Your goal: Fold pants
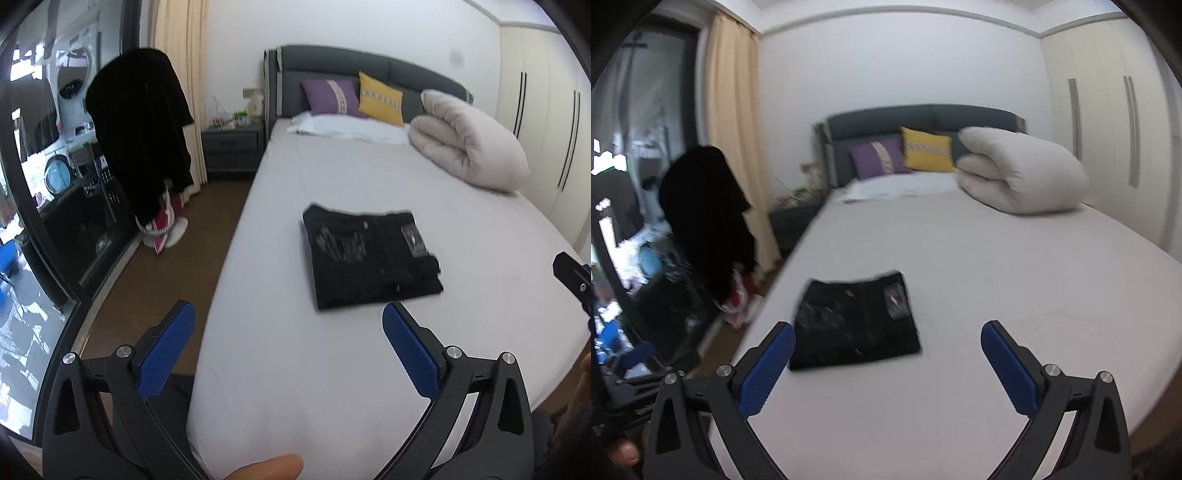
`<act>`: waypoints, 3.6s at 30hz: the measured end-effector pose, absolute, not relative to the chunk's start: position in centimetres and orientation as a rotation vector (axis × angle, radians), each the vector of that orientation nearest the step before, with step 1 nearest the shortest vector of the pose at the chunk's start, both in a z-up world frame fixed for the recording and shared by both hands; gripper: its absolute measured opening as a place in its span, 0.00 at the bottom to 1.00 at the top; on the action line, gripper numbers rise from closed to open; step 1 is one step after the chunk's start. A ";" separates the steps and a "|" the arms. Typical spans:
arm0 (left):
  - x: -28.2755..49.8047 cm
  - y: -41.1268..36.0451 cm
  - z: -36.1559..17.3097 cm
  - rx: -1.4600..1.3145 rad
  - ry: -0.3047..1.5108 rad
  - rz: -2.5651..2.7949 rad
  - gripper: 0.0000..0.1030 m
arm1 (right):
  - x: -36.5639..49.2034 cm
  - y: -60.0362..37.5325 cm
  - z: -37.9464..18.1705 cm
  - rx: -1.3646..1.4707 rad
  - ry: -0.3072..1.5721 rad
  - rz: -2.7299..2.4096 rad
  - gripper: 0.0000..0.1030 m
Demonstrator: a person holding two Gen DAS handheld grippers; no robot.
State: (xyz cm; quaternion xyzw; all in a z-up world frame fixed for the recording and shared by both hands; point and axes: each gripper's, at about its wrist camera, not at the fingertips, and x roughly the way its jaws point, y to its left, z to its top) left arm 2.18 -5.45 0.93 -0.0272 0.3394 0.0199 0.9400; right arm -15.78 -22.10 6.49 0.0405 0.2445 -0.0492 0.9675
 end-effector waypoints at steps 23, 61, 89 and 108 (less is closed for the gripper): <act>5.6 -5.0 -4.8 -0.068 0.813 0.045 1.00 | -14.9 -19.0 2.3 0.042 0.629 -0.048 1.00; 7.2 -5.8 -7.2 -0.055 0.867 0.051 1.00 | -13.2 -18.7 -0.4 0.056 0.721 -0.031 1.00; 7.6 -5.8 -8.2 -0.076 0.893 0.042 1.00 | -12.8 -18.2 -0.7 0.047 0.740 -0.018 1.00; 7.7 -5.8 -8.5 -0.073 0.894 0.033 1.00 | -12.7 -18.7 -1.3 0.054 0.759 -0.002 1.00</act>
